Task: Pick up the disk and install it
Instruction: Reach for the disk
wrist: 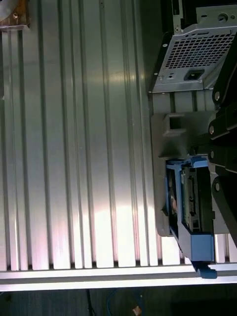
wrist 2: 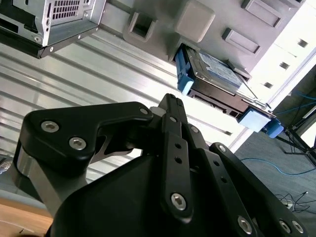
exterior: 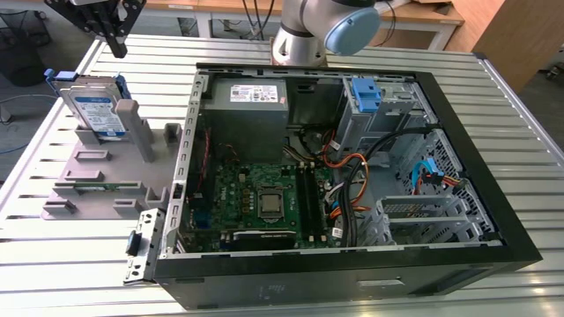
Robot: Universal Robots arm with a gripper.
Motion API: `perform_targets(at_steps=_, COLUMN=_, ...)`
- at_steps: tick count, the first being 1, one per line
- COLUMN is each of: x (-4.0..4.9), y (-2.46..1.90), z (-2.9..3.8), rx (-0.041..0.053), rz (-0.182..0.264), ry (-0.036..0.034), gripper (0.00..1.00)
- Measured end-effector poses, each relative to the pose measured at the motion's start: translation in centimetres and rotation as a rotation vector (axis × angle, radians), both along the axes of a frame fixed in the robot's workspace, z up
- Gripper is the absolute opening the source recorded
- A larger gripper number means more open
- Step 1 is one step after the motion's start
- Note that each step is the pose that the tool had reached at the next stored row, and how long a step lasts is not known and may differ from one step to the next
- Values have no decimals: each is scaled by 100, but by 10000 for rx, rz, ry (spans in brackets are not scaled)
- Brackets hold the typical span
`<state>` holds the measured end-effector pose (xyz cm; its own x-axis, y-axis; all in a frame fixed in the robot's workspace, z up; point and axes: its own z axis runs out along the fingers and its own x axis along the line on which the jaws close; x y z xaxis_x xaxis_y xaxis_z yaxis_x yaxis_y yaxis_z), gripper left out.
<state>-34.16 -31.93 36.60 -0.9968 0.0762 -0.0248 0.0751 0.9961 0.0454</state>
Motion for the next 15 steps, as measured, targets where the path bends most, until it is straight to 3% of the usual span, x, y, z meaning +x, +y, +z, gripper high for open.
perform_targets(at_steps=7, x=-108, y=58, z=-9, rx=0, rz=0, ry=0, gripper=11)
perform_targets(at_steps=15, x=-199, y=96, z=-18, rx=0, rz=0, ry=0, gripper=11)
